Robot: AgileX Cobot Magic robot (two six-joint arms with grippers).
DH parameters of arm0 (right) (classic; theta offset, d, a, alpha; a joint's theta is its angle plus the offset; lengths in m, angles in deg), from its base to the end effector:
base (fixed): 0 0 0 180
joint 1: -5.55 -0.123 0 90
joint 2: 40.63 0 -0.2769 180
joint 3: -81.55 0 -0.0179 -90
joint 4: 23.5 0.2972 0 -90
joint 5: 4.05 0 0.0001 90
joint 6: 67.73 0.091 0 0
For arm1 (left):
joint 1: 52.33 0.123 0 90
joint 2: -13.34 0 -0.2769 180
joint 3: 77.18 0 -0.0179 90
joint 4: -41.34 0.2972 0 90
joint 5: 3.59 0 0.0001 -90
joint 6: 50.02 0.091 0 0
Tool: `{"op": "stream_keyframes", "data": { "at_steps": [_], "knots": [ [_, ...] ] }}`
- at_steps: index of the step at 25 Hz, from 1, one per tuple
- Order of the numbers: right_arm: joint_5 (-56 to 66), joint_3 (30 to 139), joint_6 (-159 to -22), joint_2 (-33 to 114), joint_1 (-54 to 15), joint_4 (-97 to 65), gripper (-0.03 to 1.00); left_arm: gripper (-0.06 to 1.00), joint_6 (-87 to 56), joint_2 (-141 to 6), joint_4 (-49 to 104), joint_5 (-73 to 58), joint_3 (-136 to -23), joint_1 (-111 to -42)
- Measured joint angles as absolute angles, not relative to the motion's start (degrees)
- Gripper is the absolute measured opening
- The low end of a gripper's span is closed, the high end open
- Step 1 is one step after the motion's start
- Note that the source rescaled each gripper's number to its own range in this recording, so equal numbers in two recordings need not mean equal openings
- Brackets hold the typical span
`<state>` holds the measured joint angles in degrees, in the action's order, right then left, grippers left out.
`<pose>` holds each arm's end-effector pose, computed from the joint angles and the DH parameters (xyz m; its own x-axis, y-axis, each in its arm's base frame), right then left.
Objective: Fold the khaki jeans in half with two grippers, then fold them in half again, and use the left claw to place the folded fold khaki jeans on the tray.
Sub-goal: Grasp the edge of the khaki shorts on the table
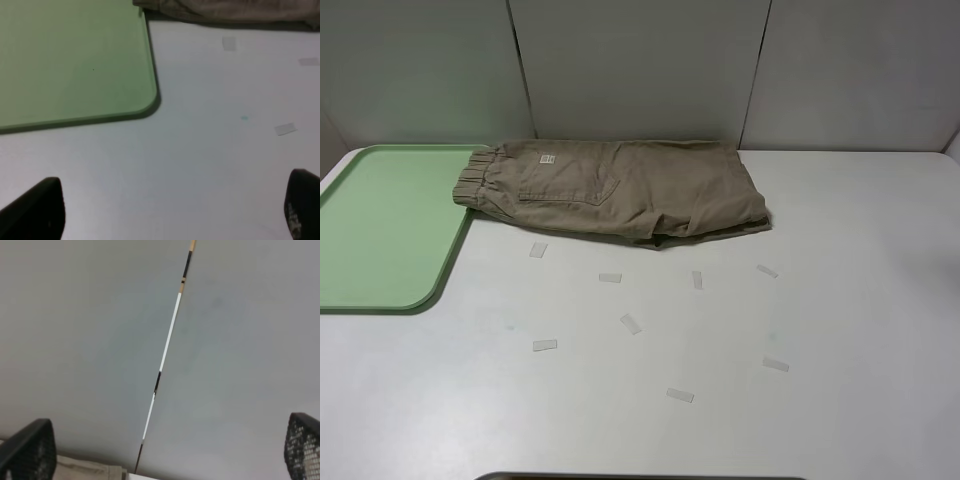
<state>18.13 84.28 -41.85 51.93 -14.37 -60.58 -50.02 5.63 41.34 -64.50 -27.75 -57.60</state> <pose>0.3773 0.1147 0.3912 -0.2642 -0.2597 -0.9288 -0.1720 0.9603 -0.2195 0.0456 -0.0042 0.2936 -0.4683 0.0432 -0.8825 0.0918 0.9958 0.0000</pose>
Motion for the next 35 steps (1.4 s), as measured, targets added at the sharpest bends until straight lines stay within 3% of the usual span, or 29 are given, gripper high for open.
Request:
{"op": "stream_keyframes", "data": {
  "at_steps": [13,25,35],
  "knots": [
    [25.73,84.28,-43.25,57.8,-14.37,-49.28,1.0,0.87,-50.02,5.63,41.34,-64.5,-27.75,-57.6],
    [30.64,84.28,-69.68,66.18,-14.37,-14.64,1.0,0.87,-50.02,5.63,41.34,-64.5,-27.75,-57.6],
    [30.88,84.28,-77.44,70.87,-13.61,-7.55,1.0,0.87,-50.02,5.63,41.34,-64.5,-27.75,-57.6]
  ]
}}
